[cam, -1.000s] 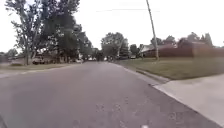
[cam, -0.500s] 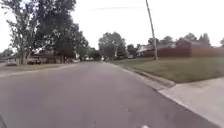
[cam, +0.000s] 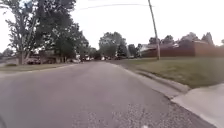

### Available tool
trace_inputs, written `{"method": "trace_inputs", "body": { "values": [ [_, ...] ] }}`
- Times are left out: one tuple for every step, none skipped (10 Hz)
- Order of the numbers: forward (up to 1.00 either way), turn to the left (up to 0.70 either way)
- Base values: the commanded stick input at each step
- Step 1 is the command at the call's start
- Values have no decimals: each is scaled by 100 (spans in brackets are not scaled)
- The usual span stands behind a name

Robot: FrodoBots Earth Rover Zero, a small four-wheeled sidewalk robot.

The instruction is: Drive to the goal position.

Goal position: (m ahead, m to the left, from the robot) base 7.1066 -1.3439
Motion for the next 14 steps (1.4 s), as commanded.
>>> {"method": "trace_inputs", "body": {
  "values": [
    [100, 0],
    [100, 0],
    [100, 0],
    [100, 0],
    [100, 0],
    [100, 0],
    [100, 0],
    [100, 0],
    [100, 0],
    [100, 0],
    [100, 0],
    [100, 0],
    [100, 0],
    [100, 0]
  ]
}}
